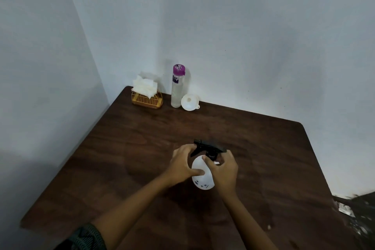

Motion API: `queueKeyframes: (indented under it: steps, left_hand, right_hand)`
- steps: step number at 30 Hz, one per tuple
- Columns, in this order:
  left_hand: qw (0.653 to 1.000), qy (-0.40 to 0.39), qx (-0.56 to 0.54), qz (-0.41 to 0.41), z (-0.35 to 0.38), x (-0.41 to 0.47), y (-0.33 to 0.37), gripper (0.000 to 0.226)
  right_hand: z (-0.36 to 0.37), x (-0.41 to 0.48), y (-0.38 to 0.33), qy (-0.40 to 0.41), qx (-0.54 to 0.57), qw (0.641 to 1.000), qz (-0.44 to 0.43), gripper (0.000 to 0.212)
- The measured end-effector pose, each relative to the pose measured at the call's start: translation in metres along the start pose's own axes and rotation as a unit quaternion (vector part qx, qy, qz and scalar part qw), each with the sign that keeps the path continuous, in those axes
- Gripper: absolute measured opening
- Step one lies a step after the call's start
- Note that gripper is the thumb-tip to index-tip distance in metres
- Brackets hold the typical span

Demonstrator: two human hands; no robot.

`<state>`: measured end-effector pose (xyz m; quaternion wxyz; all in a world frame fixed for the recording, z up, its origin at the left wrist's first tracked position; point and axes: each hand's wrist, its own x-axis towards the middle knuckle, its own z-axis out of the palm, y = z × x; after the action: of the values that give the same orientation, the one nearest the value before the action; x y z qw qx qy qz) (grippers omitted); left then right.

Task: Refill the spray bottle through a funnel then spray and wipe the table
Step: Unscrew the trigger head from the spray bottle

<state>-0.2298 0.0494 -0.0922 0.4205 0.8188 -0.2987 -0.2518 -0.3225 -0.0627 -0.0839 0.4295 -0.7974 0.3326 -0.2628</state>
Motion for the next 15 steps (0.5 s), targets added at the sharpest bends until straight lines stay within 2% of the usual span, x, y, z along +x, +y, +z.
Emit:
queueKeyframes:
  steps: [3,7,10,13,15]
  left_hand:
    - [0.998,0.028,-0.035,-0.041,0.018,-0.012,-0.011,0.077]
    - [0.99,0.014,-0.13,-0.048,0.033,-0.019,-0.018,0.066]
    - [0.992,0.021,-0.12,-0.021,0.043,-0.019,-0.018,0.058]
    - [0.996,0.038,-0.083,-0.001,0.05,-0.024,-0.018,0.063]
    - [0.995,0.04,-0.094,0.009,0.051,-0.028,-0.018,0.065]
  right_hand:
    - [0.002,-0.014,0.003,0.009,0.017,0.999,0.026,0.022]
    - [0.001,-0.023,0.003,0.019,0.059,0.996,0.057,0.028]
    - [-0.001,-0.023,0.006,0.016,0.084,0.994,0.074,0.028]
    - [-0.001,-0.02,0.009,0.012,0.092,0.993,0.072,0.03]
    - [-0.002,-0.019,0.011,0.007,0.113,0.991,0.064,0.029]
